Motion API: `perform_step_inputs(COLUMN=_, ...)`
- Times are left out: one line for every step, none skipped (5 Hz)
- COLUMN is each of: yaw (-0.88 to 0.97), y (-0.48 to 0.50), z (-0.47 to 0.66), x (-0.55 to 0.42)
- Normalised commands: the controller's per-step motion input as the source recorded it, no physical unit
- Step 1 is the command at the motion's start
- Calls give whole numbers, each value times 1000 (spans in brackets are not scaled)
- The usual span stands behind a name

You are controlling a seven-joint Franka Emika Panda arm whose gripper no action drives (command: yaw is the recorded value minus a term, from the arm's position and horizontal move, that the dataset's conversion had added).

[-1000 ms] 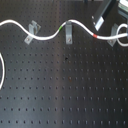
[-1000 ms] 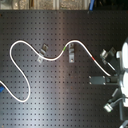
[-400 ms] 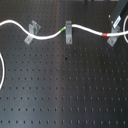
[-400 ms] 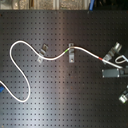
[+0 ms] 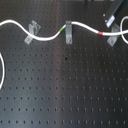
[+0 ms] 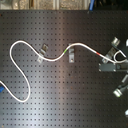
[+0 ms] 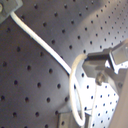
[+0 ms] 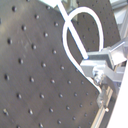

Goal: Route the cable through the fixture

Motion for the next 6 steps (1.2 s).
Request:
perform_step_inputs(yaw=254, y=-238, z=80, x=-522)
perform_step_inputs(yaw=260, y=-210, z=17, x=-531)
perform_step_inputs(yaw=260, y=-296, z=-113, x=-440)
perform_step_inputs(yaw=223, y=-359, z=-220, x=-427)
perform_step_inputs(yaw=71, y=-479, z=-156, x=-388)
perform_step_inputs(yaw=51, y=-296, z=17, x=-445)
